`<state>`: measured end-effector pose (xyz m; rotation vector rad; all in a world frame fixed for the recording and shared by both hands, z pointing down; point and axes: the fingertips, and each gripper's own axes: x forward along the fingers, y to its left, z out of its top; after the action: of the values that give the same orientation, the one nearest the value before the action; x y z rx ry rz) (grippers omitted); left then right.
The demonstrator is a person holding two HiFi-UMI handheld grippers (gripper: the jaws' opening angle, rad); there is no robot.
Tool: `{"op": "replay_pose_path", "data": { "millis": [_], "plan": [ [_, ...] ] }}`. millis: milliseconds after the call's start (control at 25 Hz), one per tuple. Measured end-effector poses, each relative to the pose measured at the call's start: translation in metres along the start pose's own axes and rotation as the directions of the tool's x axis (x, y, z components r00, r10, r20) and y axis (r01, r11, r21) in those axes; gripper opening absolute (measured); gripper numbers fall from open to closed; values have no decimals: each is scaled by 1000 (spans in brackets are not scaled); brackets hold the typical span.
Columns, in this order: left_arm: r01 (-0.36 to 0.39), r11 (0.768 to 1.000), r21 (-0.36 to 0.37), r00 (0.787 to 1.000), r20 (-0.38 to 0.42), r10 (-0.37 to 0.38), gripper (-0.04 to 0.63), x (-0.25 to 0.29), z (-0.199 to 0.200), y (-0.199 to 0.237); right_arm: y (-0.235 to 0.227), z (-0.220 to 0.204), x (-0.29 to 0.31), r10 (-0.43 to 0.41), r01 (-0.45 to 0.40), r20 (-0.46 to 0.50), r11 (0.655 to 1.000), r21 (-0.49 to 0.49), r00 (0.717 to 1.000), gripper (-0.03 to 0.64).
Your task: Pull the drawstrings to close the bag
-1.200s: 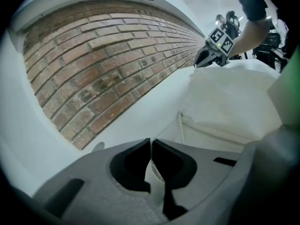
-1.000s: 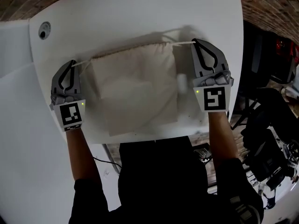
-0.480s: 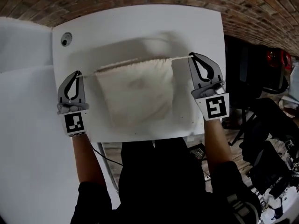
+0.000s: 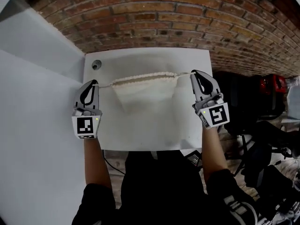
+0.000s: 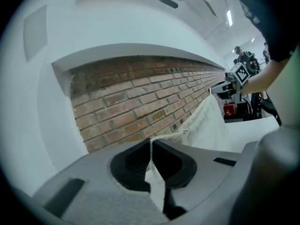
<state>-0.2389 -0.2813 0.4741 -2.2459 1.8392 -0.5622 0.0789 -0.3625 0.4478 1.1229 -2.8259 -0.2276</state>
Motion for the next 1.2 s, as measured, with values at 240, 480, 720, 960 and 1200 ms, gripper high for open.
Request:
{"op": "replay_pose_path", "data": {
  "millis": [240,480,720,960,1200],
  "plan": [
    [23,999,-34,986,169,-17,20,-19,69,25,2,81,-15,14,-16,143,1000,10,990,6],
    [32,999,-19,941,337,-24,20,-55,129,47,11,148,-46,-50,42,227,998,41,973,6],
    [69,998,0,912,406,-64,20,-110,160,56,43,197,-84,-89,85,262,996,28,961,6],
    [80,997,-2,877,475,-69,20,-160,189,68,70,249,-120,-121,125,337,992,11,934,6],
    [53,998,16,844,534,-53,20,-197,221,87,82,292,-143,-172,189,386,982,-7,906,6]
  ]
}}
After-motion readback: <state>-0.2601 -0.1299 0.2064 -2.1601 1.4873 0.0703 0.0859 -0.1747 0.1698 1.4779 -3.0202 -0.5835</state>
